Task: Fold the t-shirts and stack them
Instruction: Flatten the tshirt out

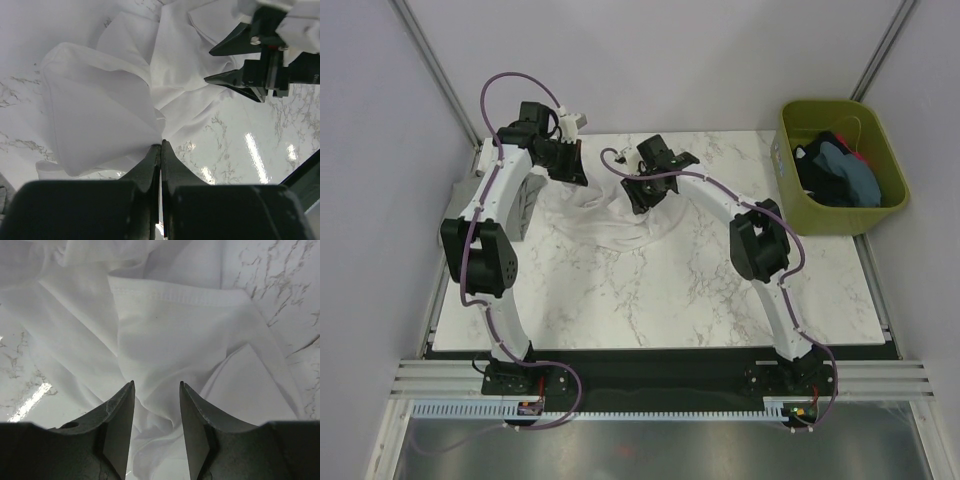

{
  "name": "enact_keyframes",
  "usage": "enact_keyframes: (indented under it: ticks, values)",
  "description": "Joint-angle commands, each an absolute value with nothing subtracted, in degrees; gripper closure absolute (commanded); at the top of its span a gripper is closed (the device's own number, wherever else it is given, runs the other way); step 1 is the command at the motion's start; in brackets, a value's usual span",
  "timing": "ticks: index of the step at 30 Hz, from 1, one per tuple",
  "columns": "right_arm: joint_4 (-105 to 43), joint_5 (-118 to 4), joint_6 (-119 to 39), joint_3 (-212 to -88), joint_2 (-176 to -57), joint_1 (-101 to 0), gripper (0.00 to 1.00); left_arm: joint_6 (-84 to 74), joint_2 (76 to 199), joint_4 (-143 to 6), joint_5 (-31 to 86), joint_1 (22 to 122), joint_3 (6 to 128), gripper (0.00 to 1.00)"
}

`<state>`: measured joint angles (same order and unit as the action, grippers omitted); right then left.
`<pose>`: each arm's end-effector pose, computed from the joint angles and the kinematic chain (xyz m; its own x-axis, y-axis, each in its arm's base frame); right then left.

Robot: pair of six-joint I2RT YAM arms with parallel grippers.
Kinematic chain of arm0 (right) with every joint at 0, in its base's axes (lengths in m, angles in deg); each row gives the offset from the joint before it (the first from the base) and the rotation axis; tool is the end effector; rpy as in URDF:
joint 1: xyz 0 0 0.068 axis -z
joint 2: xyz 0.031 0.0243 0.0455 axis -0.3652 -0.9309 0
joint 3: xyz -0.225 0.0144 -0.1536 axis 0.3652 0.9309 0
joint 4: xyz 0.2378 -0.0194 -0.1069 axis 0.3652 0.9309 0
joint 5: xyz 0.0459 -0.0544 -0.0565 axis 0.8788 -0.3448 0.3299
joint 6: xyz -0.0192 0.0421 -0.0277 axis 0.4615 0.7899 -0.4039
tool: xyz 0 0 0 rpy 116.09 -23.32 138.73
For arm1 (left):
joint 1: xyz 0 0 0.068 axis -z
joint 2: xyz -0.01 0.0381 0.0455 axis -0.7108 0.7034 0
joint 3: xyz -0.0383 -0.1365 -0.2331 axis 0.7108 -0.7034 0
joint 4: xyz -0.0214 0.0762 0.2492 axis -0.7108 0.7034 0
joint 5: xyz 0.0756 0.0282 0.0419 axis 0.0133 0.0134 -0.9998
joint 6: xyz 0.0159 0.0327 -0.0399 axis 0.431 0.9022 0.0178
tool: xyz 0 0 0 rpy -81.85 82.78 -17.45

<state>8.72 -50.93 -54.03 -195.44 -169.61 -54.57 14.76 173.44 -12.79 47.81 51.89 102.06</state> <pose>0.4307 0.2915 0.2192 -0.5868 -0.5297 -0.6124 -0.7290 0.6748 0.1149 0.4170 -0.0654 0.3129 -0.7804 0.2126 -0.5880 0.4693 0.8207 -0.3260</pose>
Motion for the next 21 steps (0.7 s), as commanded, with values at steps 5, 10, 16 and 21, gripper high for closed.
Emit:
enact_keyframes:
  ticks: [5, 10, 16, 21]
  values:
    - [8.88, -54.20, -54.86, -193.59, -168.20, -54.03, 0.51, 14.61, 169.38, -13.42, 48.35, 52.59, 101.54, 0.98]
    - [11.16, -58.86, -56.71, -186.66, -162.06, -52.89, 0.51, 14.26, 170.09, -13.77, 48.61, 52.59, 102.59, 0.98]
    - [13.71, -59.39, -57.33, -166.81, -147.39, -49.64, 0.50, 14.17, 170.53, -13.77, 47.91, 52.59, 103.65, 0.98]
    - [15.30, -63.08, -59.87, -159.22, -136.66, -49.55, 0.48, 14.35, 170.44, -13.86, 47.03, 52.50, 104.00, 0.98]
